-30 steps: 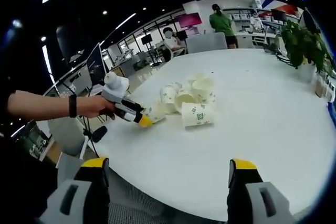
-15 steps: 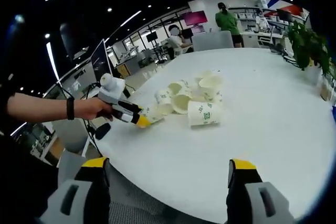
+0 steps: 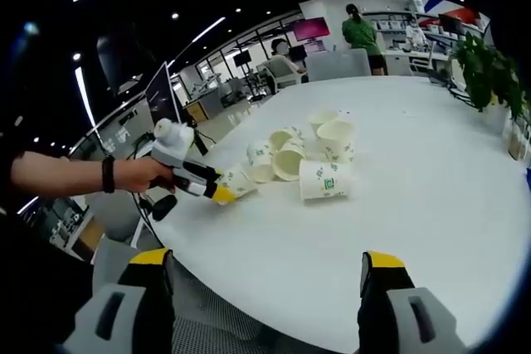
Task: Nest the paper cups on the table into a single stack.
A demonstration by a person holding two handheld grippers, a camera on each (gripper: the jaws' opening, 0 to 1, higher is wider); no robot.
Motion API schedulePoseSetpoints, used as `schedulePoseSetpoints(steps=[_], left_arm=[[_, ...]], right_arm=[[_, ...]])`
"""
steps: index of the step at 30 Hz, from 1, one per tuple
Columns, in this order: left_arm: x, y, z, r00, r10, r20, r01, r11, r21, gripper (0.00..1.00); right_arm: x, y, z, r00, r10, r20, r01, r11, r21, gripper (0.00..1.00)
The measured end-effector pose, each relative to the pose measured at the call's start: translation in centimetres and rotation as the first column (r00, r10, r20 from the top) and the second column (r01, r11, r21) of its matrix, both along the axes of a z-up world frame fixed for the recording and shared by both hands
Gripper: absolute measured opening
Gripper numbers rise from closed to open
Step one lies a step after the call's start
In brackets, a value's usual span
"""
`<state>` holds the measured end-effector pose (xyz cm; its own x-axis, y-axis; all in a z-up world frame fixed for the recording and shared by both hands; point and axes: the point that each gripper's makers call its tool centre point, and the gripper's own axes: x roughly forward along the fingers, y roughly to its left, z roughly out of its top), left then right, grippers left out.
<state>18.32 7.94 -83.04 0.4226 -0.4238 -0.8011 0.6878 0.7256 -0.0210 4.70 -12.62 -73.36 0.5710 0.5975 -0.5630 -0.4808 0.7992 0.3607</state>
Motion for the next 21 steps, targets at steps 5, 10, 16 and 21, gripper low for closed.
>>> schedulePoseSetpoints(steps=[5,10,16,21], left_arm=[[-1.4,-0.6,0.2,0.998,-0.063,0.029,0.062,0.997,0.035,0.37],[-2.2,-1.3,0.8,0.994,-0.092,0.064,0.090,0.996,0.027,0.37],[-3.2,-4.3,2.9,0.966,-0.206,0.154,0.211,0.977,-0.017,0.37],[-3.8,-5.9,3.2,0.947,-0.265,0.180,0.270,0.963,-0.002,0.37]], right_arm=[[0.6,0.3,0.3,1.000,0.013,0.010,-0.013,1.000,0.006,0.93],[1.5,0.8,0.7,0.999,0.033,0.019,-0.034,0.999,0.026,0.90],[2.7,2.5,1.6,0.997,0.077,0.015,-0.078,0.992,0.096,0.84],[3.3,3.9,2.1,0.993,0.116,0.014,-0.117,0.986,0.121,0.80]])
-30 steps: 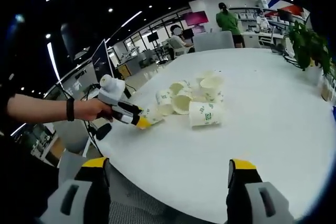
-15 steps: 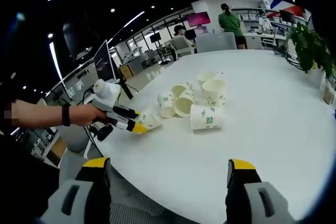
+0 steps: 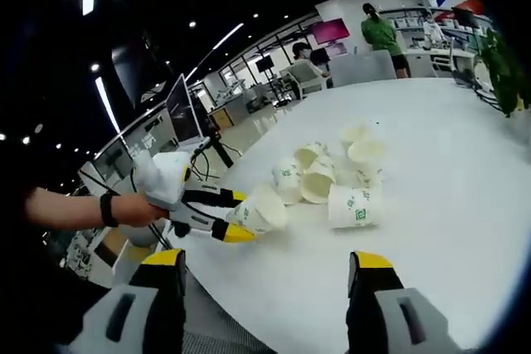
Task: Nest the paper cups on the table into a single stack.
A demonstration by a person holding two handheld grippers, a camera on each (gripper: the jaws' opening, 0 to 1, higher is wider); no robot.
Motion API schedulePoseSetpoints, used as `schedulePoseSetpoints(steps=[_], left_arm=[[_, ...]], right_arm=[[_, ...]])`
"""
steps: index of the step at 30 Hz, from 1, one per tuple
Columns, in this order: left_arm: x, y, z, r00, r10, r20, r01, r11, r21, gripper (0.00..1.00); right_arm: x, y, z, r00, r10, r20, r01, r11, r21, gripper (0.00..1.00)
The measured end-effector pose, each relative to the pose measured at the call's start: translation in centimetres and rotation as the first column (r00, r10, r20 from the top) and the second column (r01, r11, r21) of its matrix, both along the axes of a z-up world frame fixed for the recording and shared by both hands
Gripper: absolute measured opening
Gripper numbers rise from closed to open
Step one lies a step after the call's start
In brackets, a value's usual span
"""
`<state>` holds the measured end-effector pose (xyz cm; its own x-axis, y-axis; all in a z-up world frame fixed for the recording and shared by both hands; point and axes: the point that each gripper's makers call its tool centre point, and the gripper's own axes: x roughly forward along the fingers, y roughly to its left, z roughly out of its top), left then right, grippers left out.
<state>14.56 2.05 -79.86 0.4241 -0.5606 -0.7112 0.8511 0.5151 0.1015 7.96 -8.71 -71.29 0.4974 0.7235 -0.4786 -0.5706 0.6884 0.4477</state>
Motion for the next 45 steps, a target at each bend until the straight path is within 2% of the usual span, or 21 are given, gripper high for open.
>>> schedulePoseSetpoints(steps=[4,5,9,13,25,28,33,40,41,45], left_arm=[[-0.3,-0.8,0.5,0.999,-0.030,0.013,0.030,1.000,-0.006,0.37],[-0.8,-1.5,1.0,0.999,-0.040,0.018,0.040,0.999,-0.005,0.37],[-0.7,-1.9,1.0,0.997,-0.070,0.030,0.070,0.997,-0.014,0.37],[-1.2,-2.8,2.1,0.996,-0.082,0.037,0.083,0.996,-0.039,0.37],[-2.8,-5.0,3.0,0.977,-0.196,0.082,0.196,0.981,0.008,0.37],[-3.0,-5.8,3.2,0.973,-0.212,0.094,0.211,0.977,0.017,0.37],[-3.4,-6.8,4.0,0.966,-0.234,0.113,0.234,0.972,0.008,0.37],[-4.1,-7.7,4.2,0.949,-0.282,0.138,0.281,0.959,0.027,0.37],[-4.3,-7.8,4.4,0.948,-0.287,0.140,0.285,0.958,0.032,0.37],[-4.8,-8.3,4.9,0.941,-0.304,0.148,0.302,0.953,0.037,0.37]], right_arm=[[0.3,0.8,0.2,1.000,0.024,-0.001,-0.024,1.000,0.008,0.77],[0.4,1.1,0.2,0.999,0.032,-0.002,-0.032,0.999,0.011,0.76],[0.6,1.7,-0.2,0.998,0.063,-0.016,-0.063,0.998,0.013,0.73],[0.7,2.4,-0.2,0.995,0.095,-0.028,-0.094,0.995,0.013,0.73],[2.6,3.7,0.6,0.995,0.062,-0.080,-0.054,0.993,0.106,0.62],[2.6,4.4,0.5,0.990,0.102,-0.094,-0.090,0.988,0.130,0.55],[2.9,4.7,-0.2,0.985,0.122,-0.119,-0.107,0.986,0.127,0.55],[2.3,5.2,-1.0,0.970,0.184,-0.158,-0.163,0.978,0.133,0.53],[2.0,5.3,-1.1,0.964,0.198,-0.178,-0.175,0.975,0.139,0.52],[1.8,5.7,-1.6,0.956,0.224,-0.189,-0.202,0.971,0.130,0.46]])
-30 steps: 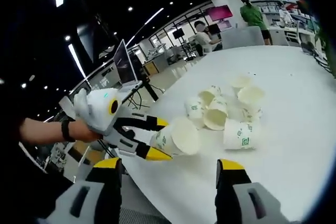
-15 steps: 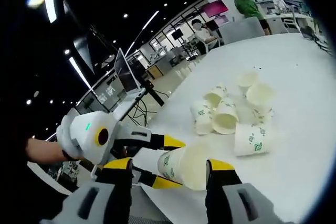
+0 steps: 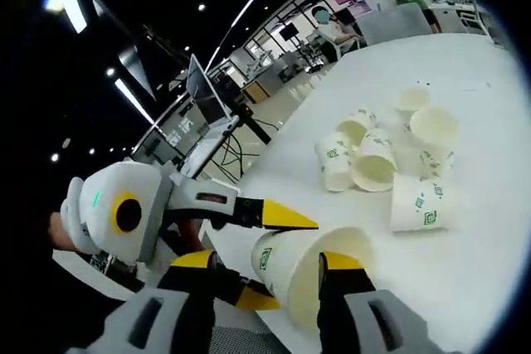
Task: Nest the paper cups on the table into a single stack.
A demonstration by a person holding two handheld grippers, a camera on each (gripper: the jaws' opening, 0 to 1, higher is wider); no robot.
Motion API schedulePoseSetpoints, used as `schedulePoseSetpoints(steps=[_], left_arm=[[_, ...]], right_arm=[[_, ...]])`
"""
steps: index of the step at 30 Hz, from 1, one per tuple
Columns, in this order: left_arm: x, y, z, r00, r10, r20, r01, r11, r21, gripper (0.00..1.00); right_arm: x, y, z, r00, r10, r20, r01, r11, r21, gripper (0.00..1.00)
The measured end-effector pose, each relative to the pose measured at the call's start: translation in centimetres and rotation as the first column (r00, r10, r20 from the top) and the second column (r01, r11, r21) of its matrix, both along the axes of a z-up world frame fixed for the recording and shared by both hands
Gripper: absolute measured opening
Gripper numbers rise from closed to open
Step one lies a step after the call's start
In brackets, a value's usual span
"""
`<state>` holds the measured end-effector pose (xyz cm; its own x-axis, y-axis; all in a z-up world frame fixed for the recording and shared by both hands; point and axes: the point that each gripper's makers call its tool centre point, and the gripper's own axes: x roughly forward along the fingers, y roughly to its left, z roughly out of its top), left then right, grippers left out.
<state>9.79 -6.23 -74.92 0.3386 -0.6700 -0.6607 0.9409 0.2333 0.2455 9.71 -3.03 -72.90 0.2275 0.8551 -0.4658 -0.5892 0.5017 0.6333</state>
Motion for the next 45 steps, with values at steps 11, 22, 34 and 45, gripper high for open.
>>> schedulePoseSetpoints(steps=[11,22,34,45], left_arm=[[-0.3,-0.4,0.0,0.999,-0.035,0.021,0.034,0.999,0.027,0.37],[-0.7,-0.4,-0.7,0.999,-0.044,0.017,0.043,0.998,0.035,0.37],[-0.5,1.2,-2.0,0.999,0.033,-0.012,-0.033,0.999,0.033,0.46],[-0.9,3.4,-1.5,0.988,0.145,-0.061,-0.145,0.989,-0.010,0.49]], right_arm=[[-0.5,0.3,-0.8,0.999,0.008,-0.039,-0.008,1.000,-0.002,0.16],[-1.2,1.0,-0.6,0.998,0.010,-0.055,-0.009,1.000,0.014,0.00],[-1.0,1.1,-1.5,0.999,0.047,0.004,-0.046,0.995,-0.090,0.00],[-0.5,0.8,-3.1,0.996,0.086,0.028,-0.079,0.980,-0.184,0.00]])
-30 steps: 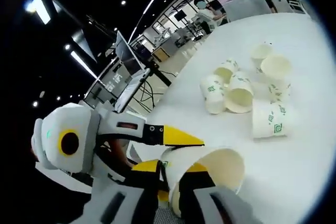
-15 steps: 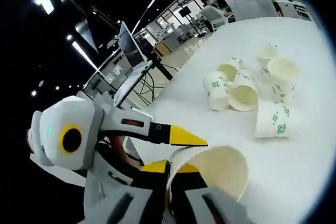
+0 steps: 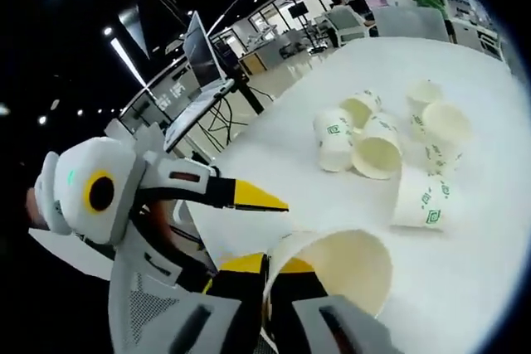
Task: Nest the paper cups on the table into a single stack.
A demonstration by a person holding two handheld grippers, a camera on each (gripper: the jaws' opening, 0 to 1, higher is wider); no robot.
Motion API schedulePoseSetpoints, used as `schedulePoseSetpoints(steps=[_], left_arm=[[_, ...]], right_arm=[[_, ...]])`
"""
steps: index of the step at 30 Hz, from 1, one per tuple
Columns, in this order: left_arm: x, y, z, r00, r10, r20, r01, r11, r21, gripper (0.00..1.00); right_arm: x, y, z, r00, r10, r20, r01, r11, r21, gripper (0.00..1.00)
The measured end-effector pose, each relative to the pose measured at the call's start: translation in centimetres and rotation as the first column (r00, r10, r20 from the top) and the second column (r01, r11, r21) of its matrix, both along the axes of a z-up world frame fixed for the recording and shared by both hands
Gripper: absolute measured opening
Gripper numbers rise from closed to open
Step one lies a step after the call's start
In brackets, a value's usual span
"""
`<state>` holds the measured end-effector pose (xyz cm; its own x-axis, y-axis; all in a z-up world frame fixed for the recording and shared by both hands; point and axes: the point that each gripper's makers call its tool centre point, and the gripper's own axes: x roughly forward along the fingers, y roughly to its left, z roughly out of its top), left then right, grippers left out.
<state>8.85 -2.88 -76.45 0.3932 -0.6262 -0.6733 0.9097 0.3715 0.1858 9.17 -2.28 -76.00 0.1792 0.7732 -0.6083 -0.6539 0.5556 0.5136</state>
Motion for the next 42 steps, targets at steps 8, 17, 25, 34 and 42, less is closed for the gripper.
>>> schedulePoseSetpoints(steps=[8,17,25,34,42], left_arm=[[0.4,1.5,-0.1,0.995,0.092,-0.049,-0.095,0.993,-0.063,0.52],[0.3,3.7,0.0,0.978,0.188,-0.090,-0.197,0.975,-0.105,0.53],[-0.4,5.4,0.1,0.966,0.236,-0.103,-0.246,0.964,-0.101,0.52],[-0.9,6.2,-0.5,0.955,0.270,-0.125,-0.283,0.954,-0.103,0.52],[-0.9,5.2,-1.4,0.949,0.279,-0.146,-0.297,0.947,-0.120,0.52]], right_arm=[[0.4,0.2,-0.6,1.000,0.007,0.011,-0.007,0.999,-0.037,0.00],[-0.1,0.1,-1.8,0.997,0.072,0.025,-0.069,0.991,-0.116,0.00],[-0.1,-0.4,-3.3,0.992,0.124,0.037,-0.114,0.973,-0.201,0.00],[0.6,-1.3,-3.2,0.988,0.142,0.060,-0.124,0.965,-0.232,0.00],[-0.2,-0.9,-1.4,0.987,0.143,0.079,-0.124,0.971,-0.203,0.00]])
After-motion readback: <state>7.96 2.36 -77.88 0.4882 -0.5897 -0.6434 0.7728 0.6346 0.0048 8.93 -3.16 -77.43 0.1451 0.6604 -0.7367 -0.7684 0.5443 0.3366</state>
